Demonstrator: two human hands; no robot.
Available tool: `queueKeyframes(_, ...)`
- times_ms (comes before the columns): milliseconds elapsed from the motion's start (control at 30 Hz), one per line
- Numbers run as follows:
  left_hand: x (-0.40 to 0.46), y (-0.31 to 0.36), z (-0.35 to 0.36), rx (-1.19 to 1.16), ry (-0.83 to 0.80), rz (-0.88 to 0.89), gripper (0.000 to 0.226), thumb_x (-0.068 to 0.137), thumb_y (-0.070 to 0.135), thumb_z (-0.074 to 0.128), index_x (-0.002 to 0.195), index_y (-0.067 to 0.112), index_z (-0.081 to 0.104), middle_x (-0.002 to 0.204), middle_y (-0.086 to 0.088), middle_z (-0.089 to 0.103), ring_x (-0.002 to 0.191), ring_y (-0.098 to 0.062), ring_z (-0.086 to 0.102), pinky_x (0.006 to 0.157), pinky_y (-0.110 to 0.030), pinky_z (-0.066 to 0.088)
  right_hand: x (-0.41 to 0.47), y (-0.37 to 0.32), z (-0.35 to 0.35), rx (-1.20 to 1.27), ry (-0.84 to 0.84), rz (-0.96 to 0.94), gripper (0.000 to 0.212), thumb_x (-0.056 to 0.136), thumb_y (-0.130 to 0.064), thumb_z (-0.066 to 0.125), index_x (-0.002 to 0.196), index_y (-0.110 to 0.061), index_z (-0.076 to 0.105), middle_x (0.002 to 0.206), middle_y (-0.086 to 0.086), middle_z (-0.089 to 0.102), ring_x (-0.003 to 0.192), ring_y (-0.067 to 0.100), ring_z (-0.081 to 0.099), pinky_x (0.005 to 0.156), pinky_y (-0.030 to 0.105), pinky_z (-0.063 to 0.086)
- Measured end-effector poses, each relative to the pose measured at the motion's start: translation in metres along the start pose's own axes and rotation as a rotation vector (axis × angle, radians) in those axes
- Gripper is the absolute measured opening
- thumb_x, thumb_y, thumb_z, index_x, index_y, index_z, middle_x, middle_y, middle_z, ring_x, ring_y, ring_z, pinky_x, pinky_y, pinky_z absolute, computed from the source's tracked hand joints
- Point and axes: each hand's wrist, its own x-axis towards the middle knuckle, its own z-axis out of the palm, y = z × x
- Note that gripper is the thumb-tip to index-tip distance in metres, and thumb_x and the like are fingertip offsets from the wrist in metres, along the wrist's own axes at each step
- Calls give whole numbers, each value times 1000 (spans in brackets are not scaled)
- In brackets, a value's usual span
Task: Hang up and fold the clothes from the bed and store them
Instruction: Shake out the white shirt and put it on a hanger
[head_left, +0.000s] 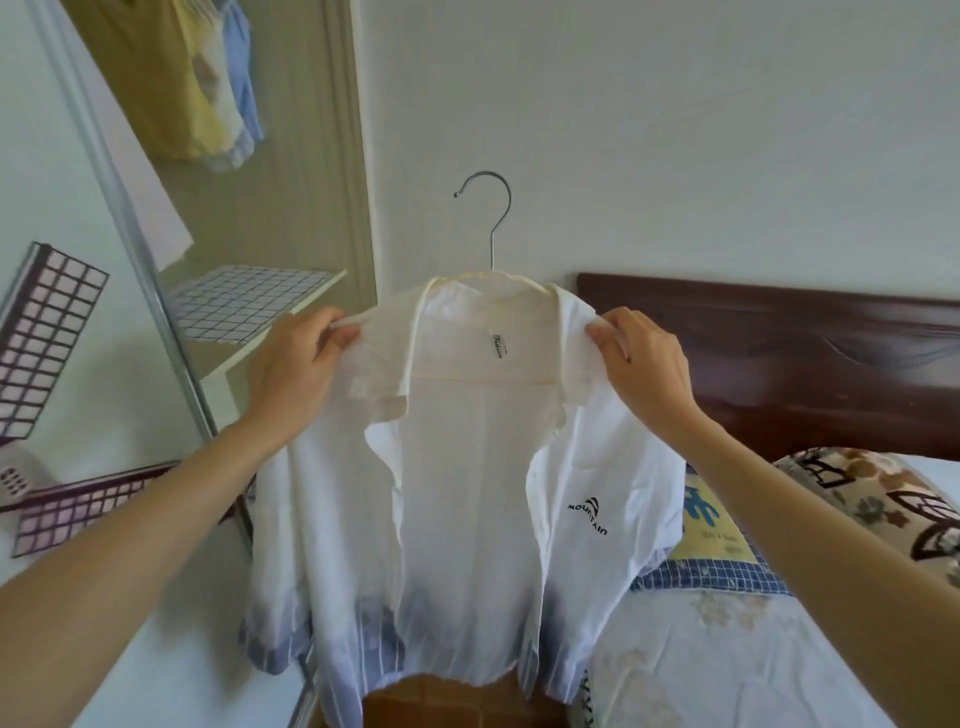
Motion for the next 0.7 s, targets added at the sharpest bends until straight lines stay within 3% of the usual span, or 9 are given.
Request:
queueKeyframes(333,124,-78,34,-21,96,-36,35,92,48,43,88,18,61,78,5,50,79,-21,49,63,-37,37,135,-29,78,-21,113,-82,32,103,-34,45,103,-7,62,98,8,65,86,32,59,74,31,30)
queueKeyframes(533,158,-116,63,7,74,-36,32,89,47,46,84,19,61,68,8,45,73,-21,47,61,-32,31,172,-19,132,-2,77,-63,31,104,-32,45,103,-6,62,100,10,65,88,34,58,73,33,29)
queueKeyframes(700,183,-144,84,51,63,-73,35,87,50,46,84,18,61,67,7,47,73,-23,49,61,-35,36,216,-8,178,36,44,-103,31,103,-33,45,103,-7,62,100,9,64,88,32,58,72,30,28)
